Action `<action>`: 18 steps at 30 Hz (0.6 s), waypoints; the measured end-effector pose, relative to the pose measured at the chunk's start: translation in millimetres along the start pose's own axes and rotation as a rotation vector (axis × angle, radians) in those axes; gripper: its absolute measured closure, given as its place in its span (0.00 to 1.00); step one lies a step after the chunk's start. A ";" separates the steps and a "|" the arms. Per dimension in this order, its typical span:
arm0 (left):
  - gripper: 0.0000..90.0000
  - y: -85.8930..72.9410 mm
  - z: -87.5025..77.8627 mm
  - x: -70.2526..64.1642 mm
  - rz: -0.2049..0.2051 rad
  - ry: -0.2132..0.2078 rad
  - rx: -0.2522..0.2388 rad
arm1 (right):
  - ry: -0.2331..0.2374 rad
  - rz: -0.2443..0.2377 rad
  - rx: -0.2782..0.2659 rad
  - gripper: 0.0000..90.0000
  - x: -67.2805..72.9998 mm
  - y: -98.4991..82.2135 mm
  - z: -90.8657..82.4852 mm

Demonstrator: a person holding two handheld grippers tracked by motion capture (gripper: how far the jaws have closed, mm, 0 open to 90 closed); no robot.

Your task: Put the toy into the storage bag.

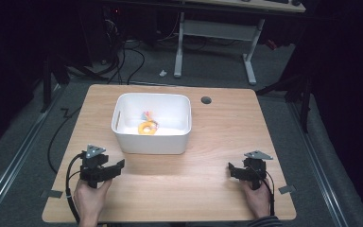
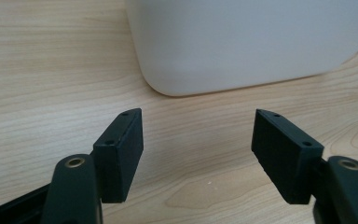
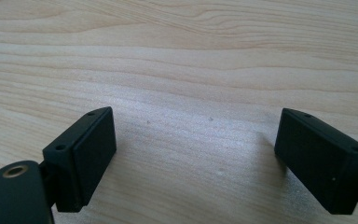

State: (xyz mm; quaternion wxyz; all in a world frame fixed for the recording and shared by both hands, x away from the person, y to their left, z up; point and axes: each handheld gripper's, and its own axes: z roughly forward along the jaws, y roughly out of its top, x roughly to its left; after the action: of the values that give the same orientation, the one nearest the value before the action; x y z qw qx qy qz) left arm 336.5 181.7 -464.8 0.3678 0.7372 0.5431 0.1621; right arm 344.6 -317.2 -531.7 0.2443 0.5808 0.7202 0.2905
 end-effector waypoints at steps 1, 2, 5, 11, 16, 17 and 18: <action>0.38 -1.1 2.3 -0.3 0.001 -0.001 0.005 | 0.000 0.000 0.000 0.14 0.0 0.0 0.0; 0.37 -3.4 6.8 -0.9 0.001 0.003 0.013 | 0.000 0.000 0.000 0.14 0.0 0.0 0.0; 0.37 -5.3 10.5 -1.5 0.002 0.002 0.022 | 0.000 0.000 0.000 0.14 0.0 0.0 0.0; 0.36 -10.7 21.5 -5.3 0.012 0.009 0.039 | 0.000 0.000 0.000 0.14 0.0 0.0 0.0; 0.36 -16.4 30.1 -8.3 0.020 0.012 0.047 | -0.001 0.000 -0.001 0.14 0.1 -0.1 0.1; 0.36 -17.2 31.4 -8.9 0.021 0.012 0.049 | -0.001 0.000 -0.001 0.14 0.1 -0.1 0.0; 0.36 -18.5 33.4 -10.0 0.023 0.012 0.046 | 0.000 0.000 -0.001 0.14 0.1 -0.1 0.0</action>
State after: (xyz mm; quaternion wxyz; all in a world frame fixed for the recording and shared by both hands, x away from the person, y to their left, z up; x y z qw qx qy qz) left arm 341.7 162.8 -499.1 0.3458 0.7506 0.5404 0.1584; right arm 344.6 -317.1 -531.8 0.2448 0.5807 0.7200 0.2907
